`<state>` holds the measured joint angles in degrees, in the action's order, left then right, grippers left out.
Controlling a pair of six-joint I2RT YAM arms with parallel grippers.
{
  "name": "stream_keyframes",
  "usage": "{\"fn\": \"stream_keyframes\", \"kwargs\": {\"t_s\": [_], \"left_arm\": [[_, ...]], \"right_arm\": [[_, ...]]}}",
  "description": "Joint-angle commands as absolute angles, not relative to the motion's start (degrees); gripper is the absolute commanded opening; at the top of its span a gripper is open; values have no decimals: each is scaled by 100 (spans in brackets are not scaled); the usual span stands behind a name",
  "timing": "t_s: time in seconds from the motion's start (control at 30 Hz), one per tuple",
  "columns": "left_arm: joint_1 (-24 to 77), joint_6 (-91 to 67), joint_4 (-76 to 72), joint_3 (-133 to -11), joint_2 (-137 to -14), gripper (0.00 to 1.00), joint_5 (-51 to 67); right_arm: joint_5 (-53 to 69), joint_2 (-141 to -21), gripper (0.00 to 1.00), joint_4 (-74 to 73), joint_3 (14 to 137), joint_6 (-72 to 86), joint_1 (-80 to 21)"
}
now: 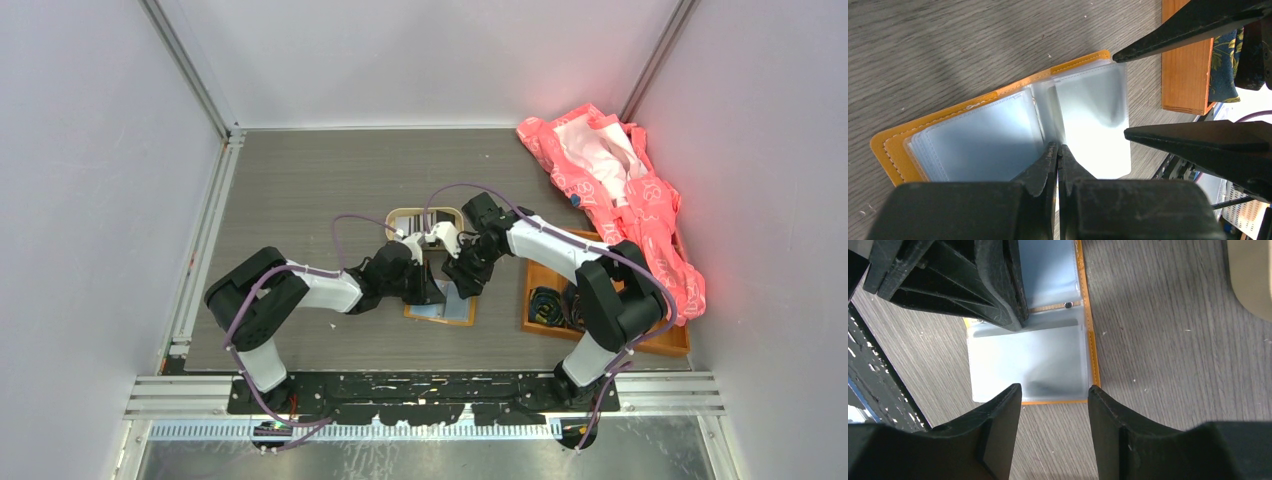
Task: Put the credit cards into the card holder
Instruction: Turn over the card slot in the card holder.
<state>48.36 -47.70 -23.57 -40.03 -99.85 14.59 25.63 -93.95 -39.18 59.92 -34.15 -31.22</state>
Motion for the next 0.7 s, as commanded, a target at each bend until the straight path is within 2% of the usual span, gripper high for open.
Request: {"fn": "stream_keyframes", "kwargs": {"t_s": [0.0, 0.23, 0.67], "left_arm": [[4817, -4704, -2294, -3944, -9862, 3, 1465], [4818, -4715, -2310, -3946, -9870, 3, 1498], [4817, -4737, -2364, -3938, -9912, 3, 1529]], "right_arm": [[2813, -9247, 58, -4079, 6267, -3437, -3180], [2502, -9280, 63, -3984, 6284, -3268, -3181], [2225, -9604, 65, -3951, 6354, -3103, -3207]]}}
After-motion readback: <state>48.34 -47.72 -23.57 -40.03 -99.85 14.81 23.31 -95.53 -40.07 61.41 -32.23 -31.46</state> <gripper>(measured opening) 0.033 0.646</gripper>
